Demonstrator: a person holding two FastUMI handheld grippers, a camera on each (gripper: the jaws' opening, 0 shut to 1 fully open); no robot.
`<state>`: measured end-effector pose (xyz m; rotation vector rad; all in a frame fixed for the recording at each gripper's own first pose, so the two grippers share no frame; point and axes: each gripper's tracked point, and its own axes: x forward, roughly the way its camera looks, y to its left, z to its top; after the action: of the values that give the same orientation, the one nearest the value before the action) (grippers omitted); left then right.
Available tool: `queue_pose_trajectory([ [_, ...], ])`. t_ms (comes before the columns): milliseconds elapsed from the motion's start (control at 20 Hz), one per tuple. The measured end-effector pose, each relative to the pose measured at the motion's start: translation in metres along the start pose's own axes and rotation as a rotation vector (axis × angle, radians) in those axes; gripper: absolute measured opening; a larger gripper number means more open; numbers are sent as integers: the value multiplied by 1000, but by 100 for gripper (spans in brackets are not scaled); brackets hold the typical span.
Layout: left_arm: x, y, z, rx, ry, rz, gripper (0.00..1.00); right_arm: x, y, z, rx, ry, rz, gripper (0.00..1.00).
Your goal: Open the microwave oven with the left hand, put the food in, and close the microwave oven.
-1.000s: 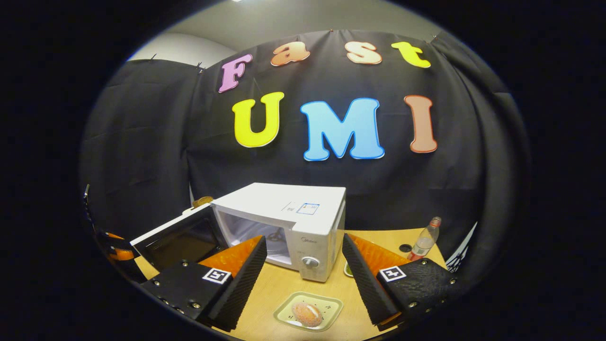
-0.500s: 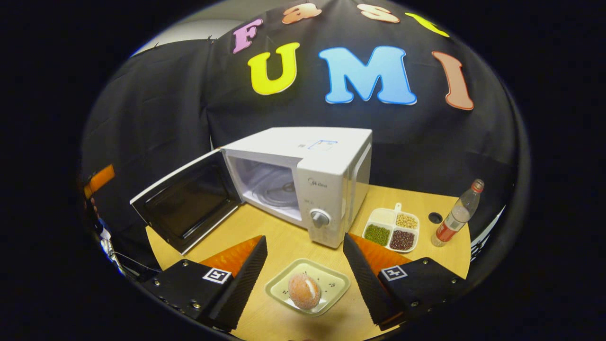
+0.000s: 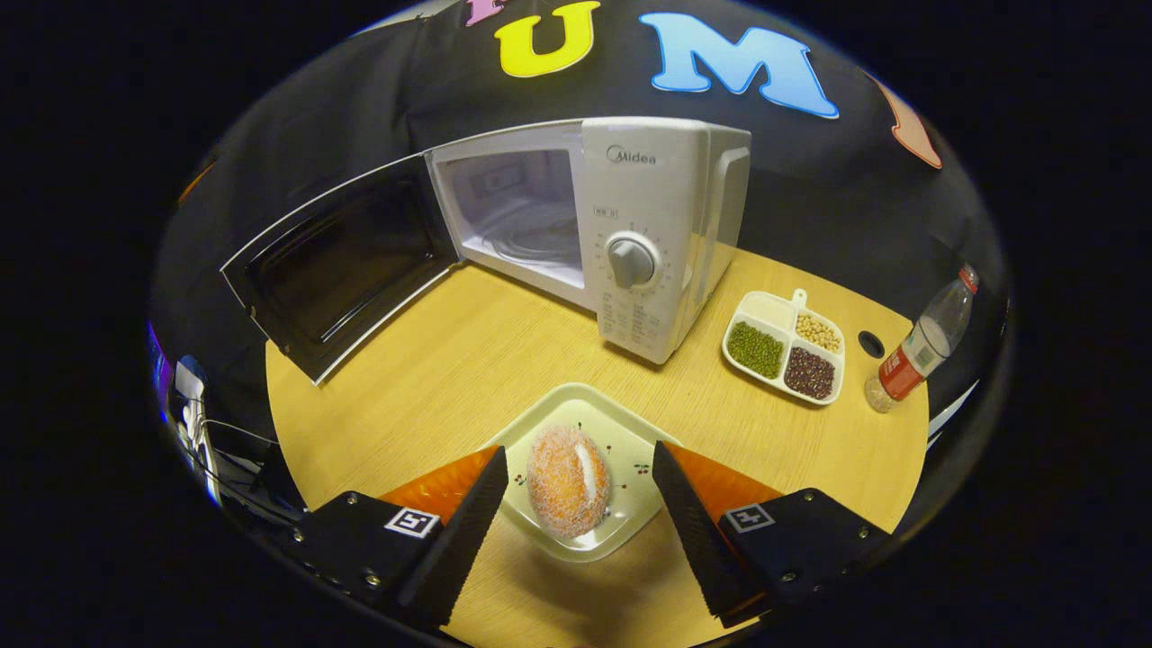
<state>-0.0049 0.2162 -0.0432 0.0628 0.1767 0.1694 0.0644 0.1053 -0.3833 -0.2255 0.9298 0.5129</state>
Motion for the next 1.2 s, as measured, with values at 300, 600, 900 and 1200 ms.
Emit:
queue_pose_trajectory([
  [300, 7, -30, 5, -7, -2, -44, 94, 22, 5, -22, -35, 62, 18, 99],
  [600, -2, -38, 17, -14, -17, -85, 93, 43, 3, -43, -75, 141, -28, 86],
  [900, -7, -19, 21, -33, -25, -86, 93, 22, -1, -9, -271, 67, -170, 60],
  [1200, -5, -13, 18, -14, -35, -107, 93, -11, 10, 67, -601, -131, -366, 60],
])
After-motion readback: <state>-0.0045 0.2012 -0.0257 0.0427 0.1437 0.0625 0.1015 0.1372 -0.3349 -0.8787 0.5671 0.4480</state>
